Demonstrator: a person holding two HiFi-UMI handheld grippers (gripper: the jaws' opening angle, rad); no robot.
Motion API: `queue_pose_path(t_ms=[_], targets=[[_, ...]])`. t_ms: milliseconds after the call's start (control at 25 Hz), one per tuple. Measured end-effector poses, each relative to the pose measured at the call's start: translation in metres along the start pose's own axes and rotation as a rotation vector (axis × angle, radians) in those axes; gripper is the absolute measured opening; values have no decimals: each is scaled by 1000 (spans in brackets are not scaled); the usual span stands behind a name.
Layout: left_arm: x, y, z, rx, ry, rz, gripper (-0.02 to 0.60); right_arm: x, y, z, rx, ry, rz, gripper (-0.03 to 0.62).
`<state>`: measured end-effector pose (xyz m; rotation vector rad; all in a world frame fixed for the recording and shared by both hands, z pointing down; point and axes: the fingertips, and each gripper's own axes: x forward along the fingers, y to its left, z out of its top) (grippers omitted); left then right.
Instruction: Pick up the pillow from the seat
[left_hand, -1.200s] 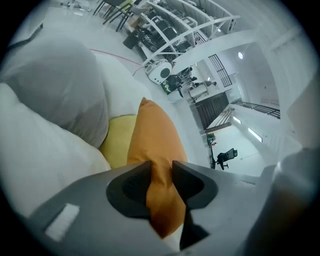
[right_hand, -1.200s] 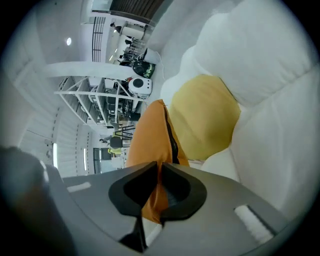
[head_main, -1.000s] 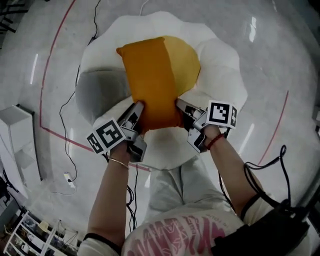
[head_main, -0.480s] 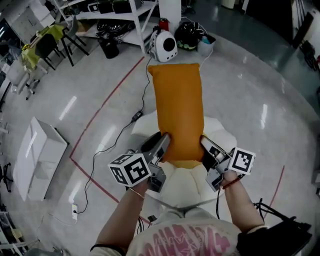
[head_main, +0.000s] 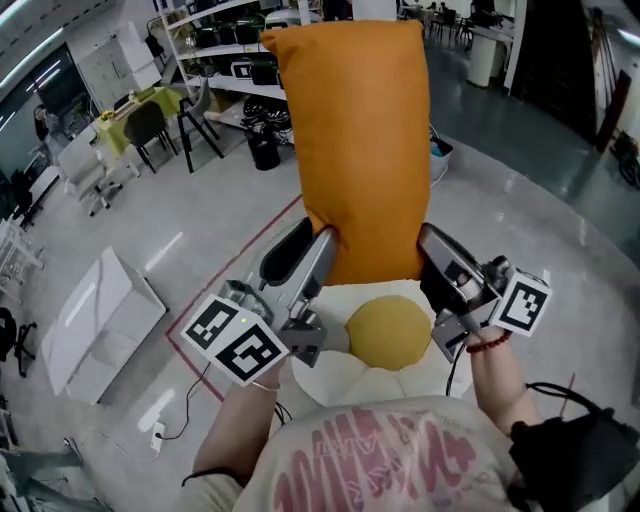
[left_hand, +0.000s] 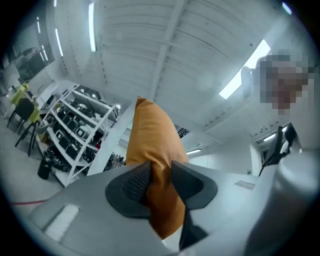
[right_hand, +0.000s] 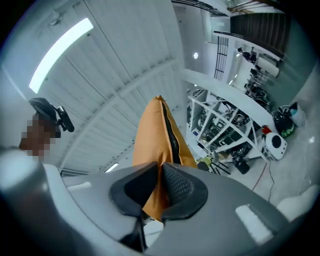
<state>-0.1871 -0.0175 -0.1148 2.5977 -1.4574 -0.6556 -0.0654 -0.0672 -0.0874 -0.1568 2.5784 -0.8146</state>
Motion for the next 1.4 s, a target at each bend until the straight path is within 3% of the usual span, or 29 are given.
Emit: queue_pose_path(t_ms=[120, 280, 600, 1400], targets=[[-9, -11, 23, 46, -59, -32, 138, 6, 25, 8, -62, -12, 33, 33], [-13, -26, 19, 43, -62, -67, 138, -4, 40, 7, -119, -10, 19, 32], [-8, -42, 8, 33, -32, -86, 138, -27, 38, 8, -128, -7, -53, 29], [-8, -46, -4, 13, -30, -96, 138, -35, 39, 4, -122, 3, -43, 28]])
